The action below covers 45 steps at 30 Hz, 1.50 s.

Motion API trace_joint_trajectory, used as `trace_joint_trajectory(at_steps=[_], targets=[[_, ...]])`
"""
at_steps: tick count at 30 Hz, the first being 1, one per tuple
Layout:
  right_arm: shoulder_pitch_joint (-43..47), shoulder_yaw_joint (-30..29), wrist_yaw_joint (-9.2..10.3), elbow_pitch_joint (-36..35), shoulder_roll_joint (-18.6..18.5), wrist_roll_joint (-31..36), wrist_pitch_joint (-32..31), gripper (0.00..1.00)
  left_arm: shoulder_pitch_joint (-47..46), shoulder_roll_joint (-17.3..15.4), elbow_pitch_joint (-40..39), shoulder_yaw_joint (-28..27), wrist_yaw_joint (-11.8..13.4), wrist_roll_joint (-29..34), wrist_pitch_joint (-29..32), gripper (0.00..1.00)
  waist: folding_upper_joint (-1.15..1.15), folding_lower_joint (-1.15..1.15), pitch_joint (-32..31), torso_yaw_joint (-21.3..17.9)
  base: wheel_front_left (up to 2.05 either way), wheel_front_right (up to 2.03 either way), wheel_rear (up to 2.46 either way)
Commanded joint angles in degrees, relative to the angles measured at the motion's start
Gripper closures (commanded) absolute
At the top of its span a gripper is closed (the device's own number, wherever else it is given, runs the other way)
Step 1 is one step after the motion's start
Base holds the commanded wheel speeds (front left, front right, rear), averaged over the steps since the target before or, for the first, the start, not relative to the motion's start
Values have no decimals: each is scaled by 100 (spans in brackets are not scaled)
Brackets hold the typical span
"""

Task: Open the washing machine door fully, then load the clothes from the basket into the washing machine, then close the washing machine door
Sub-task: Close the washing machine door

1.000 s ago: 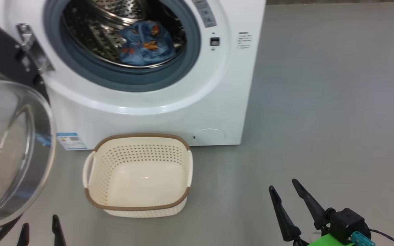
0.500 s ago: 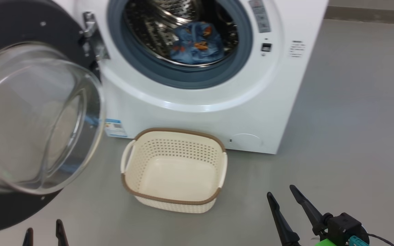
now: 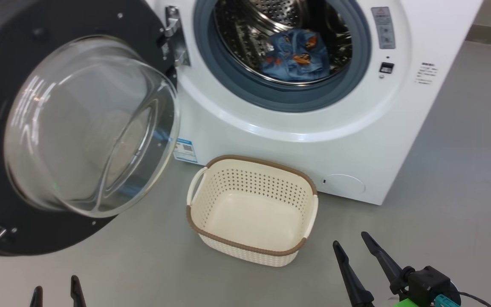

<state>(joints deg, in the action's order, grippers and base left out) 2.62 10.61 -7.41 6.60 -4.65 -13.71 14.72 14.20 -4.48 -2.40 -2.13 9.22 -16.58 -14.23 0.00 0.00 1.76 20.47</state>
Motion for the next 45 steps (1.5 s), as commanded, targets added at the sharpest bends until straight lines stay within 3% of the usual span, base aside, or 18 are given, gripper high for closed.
trace_joint_trajectory(at_steps=[1,22,45], targets=[[-51,171,-8,-113,-25,17,28,0,-74,-6,-123,-204,-25,14,-77,0,0,0,-10,119,0,0,0],[-55,184,-8,-82,-20,14,28,0,-19,71,-122,-263,-18,27,-77,0,0,0,8,554,0,0,0],[-37,252,-8,-58,-32,-12,28,0,38,86,-105,-387,-58,77,-77,0,0,0,-57,429,0,0,0]])
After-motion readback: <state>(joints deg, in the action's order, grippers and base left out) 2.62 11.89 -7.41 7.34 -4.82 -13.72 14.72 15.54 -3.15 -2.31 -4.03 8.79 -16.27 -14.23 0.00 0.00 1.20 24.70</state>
